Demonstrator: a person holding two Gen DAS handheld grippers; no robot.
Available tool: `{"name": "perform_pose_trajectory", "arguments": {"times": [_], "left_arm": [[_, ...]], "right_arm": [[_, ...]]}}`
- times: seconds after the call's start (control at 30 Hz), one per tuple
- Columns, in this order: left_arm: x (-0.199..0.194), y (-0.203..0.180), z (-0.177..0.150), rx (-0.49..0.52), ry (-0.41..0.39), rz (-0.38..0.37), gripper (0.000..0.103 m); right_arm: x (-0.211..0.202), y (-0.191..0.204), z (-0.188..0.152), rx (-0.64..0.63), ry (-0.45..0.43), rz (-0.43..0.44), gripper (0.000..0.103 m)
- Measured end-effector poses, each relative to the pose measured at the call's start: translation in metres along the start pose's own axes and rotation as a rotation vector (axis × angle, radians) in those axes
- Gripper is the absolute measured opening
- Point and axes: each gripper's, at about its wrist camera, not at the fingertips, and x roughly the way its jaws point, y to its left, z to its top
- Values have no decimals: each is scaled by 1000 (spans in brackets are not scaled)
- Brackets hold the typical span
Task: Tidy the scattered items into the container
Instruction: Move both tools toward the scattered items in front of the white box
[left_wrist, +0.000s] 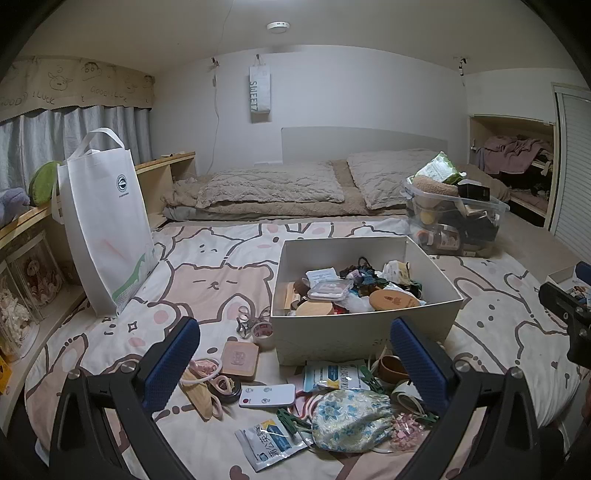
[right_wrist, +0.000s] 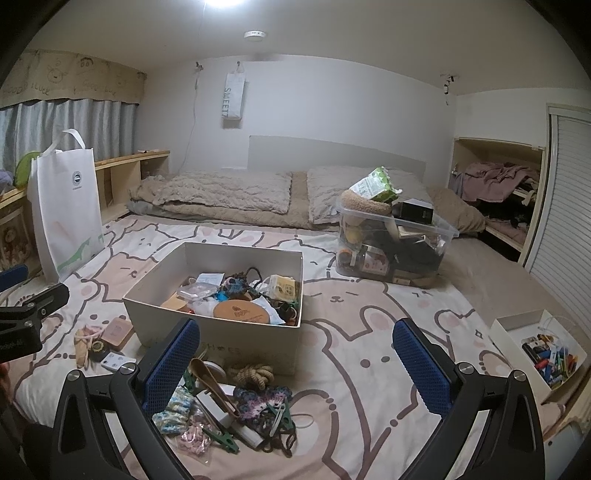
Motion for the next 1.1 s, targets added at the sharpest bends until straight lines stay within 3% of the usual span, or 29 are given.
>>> {"name": "perform_pose_trajectory", "arguments": {"times": [0.6,1.1], "left_arm": [[1,-4,-5,-2,1,-2,103],[35,27,-30,-64,81,55,103]], "right_arm": [[-1,-3,-2,12,1,10,103],[34,-18,-32,60,111,-3,103]]}}
